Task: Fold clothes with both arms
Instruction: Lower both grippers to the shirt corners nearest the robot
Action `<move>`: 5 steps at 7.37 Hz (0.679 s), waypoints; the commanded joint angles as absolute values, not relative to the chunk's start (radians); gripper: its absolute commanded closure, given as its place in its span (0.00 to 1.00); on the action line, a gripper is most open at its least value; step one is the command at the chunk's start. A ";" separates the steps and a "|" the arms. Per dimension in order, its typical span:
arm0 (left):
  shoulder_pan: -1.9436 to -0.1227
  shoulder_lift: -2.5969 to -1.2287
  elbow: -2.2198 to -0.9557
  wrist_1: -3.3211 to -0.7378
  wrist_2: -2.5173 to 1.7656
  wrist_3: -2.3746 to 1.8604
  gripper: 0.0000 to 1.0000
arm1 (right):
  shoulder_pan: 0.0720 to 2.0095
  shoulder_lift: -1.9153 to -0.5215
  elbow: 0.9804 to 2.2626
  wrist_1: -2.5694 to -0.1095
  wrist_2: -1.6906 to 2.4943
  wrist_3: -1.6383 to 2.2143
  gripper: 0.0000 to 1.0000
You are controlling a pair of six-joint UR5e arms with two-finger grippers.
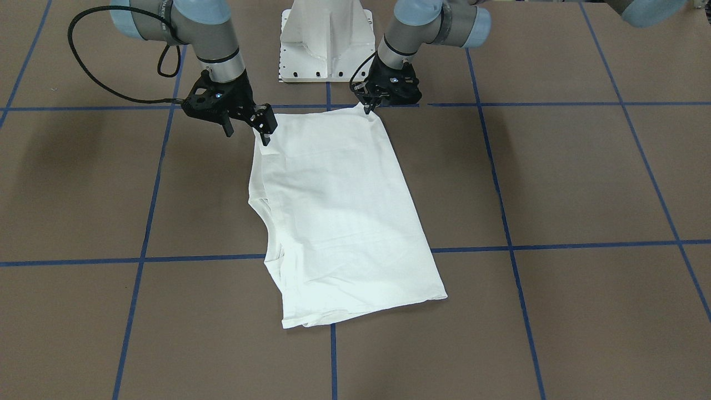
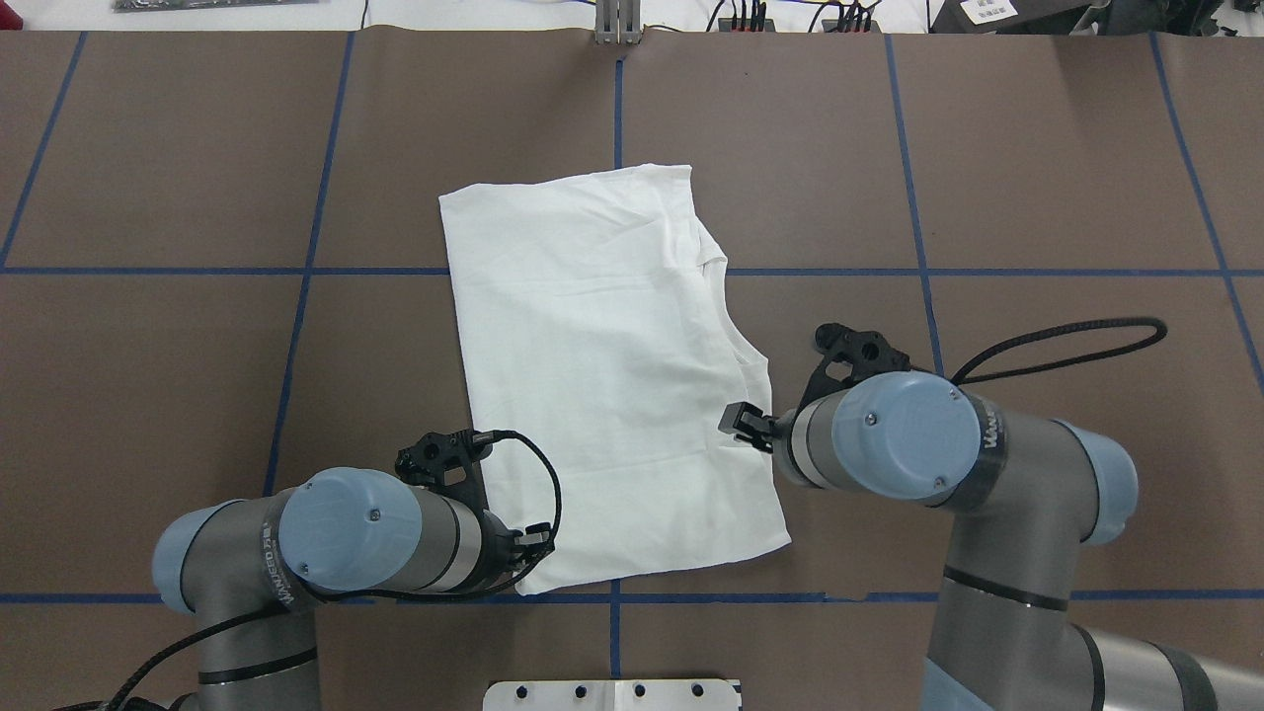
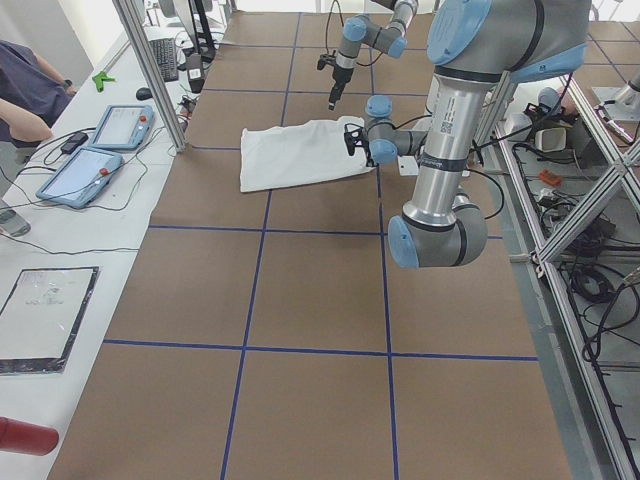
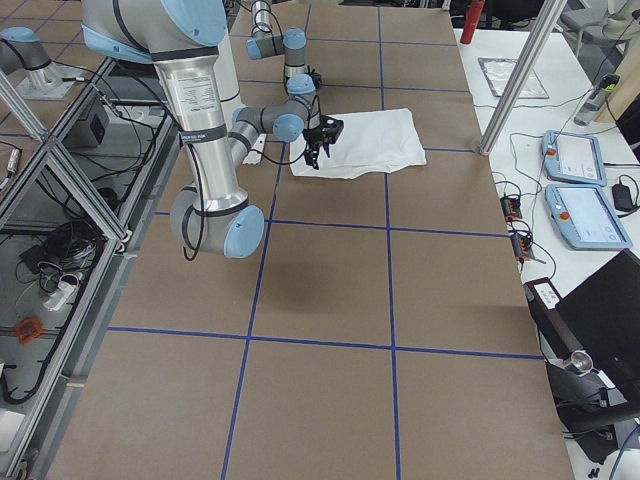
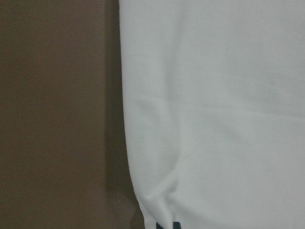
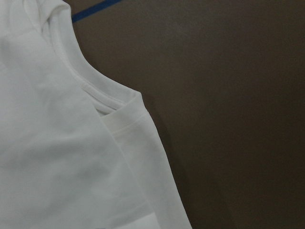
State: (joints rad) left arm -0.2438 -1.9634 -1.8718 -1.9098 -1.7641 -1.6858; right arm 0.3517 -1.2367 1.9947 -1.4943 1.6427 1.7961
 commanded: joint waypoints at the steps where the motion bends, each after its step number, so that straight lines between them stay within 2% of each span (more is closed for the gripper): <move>1: -0.244 -1.963 -1.875 -1.910 -1.764 -1.686 1.00 | 0.244 -1.215 1.968 -1.502 1.567 2.064 0.04; 5: -0.244 -1.965 -1.879 -1.910 -1.764 -1.686 1.00 | 0.212 -1.192 1.890 -1.497 1.520 2.138 0.05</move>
